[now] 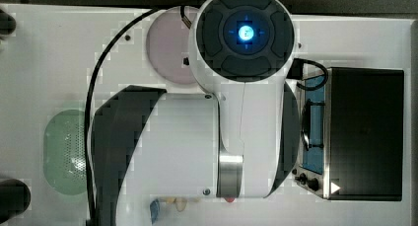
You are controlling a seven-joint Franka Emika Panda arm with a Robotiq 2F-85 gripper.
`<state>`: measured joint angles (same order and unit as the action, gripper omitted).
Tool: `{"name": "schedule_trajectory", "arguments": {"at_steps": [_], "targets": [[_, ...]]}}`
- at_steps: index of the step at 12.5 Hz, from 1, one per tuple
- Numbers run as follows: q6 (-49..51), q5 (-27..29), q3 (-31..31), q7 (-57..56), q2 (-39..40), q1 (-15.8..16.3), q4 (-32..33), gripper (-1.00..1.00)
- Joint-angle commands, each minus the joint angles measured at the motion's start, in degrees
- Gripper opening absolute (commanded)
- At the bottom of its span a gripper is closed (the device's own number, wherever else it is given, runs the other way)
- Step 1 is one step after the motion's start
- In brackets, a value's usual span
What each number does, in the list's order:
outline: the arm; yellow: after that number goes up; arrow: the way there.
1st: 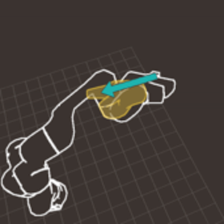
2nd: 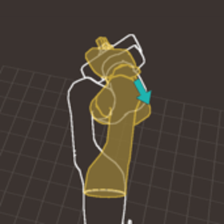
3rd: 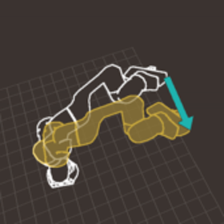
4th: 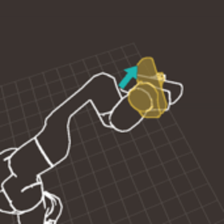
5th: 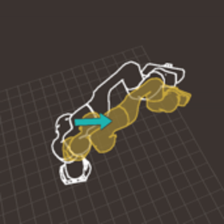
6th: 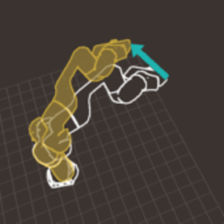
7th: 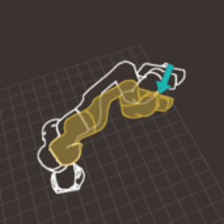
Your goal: Pick Ketchup from the table and place it in strainer.
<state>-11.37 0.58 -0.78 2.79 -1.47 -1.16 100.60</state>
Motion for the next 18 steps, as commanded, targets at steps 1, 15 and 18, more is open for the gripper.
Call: {"name": "schedule_trajectory", "arguments": {"at_steps": [1,15,18], "targets": [[10.22,0.96,-2.58,0.04,-13.37,-6.14,9.30,0.59],[-16.15,0.96,-4.82,-48.99,0.87,-5.78,23.23,1.00],[-26.07,0.87,-4.91,-57.92,5.46,-5.16,26.85,1.00]]}}
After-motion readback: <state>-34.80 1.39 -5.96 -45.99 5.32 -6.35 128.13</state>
